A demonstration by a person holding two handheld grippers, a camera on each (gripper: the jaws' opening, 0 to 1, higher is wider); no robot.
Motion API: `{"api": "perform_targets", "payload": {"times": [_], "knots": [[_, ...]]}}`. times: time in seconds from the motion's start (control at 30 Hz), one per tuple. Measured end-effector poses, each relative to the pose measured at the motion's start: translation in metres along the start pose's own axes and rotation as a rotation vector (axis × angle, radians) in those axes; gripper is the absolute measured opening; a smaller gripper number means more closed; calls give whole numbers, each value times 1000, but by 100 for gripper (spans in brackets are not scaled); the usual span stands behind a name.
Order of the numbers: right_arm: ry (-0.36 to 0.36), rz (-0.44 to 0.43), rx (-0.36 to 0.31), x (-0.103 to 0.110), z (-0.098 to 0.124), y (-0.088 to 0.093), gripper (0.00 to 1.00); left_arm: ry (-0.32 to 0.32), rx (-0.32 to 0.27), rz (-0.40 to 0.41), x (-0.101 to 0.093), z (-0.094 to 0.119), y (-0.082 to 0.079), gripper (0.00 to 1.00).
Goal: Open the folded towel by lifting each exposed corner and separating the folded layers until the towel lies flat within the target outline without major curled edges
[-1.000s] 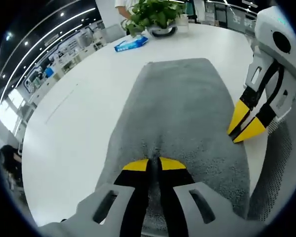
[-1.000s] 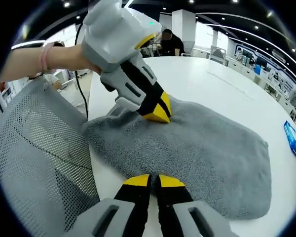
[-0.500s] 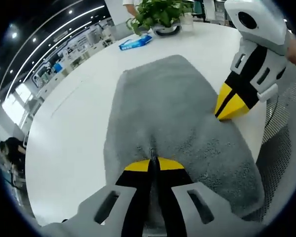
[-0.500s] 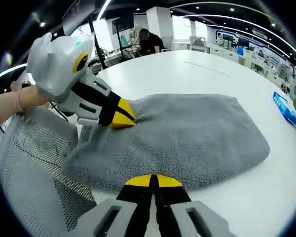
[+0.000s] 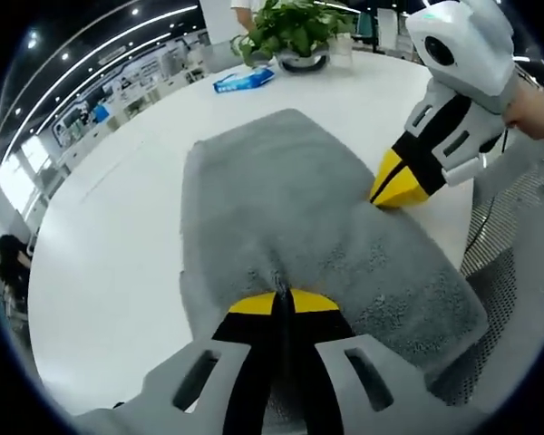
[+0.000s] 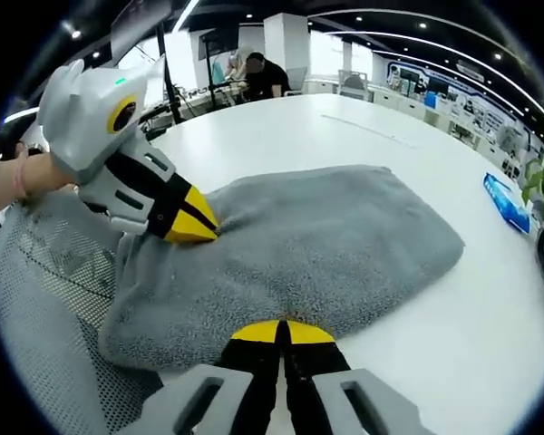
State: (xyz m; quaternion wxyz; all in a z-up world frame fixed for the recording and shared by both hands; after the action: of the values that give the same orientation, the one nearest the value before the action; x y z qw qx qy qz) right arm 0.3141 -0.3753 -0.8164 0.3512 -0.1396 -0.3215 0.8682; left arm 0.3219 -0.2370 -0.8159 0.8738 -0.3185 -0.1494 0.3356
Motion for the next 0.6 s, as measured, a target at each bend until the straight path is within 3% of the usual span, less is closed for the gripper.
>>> {"api": "perform_targets", "payload": {"times": [0.43,0.6], "knots": [[100,74,-5,-20,-1,0,0,124,-50,101,-16,-1,-3,3],[111,76,-12,-23,-2,0,0,135,-54,118,-16,-1,-3,4]]}}
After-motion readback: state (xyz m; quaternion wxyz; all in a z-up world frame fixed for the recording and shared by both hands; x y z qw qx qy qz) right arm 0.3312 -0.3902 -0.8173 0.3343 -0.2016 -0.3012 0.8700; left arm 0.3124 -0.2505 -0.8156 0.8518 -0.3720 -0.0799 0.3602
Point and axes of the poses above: the point that each gripper's makers call its tool centre point, and the gripper's own axes: z roughly backward along the fingers, x roughly to its left, y roughly out of its underside, the point moved 4 cm from there along z, roughly backward along the fingers, and after that the axes turned 5 degrees about y, right-handed, at the moved point
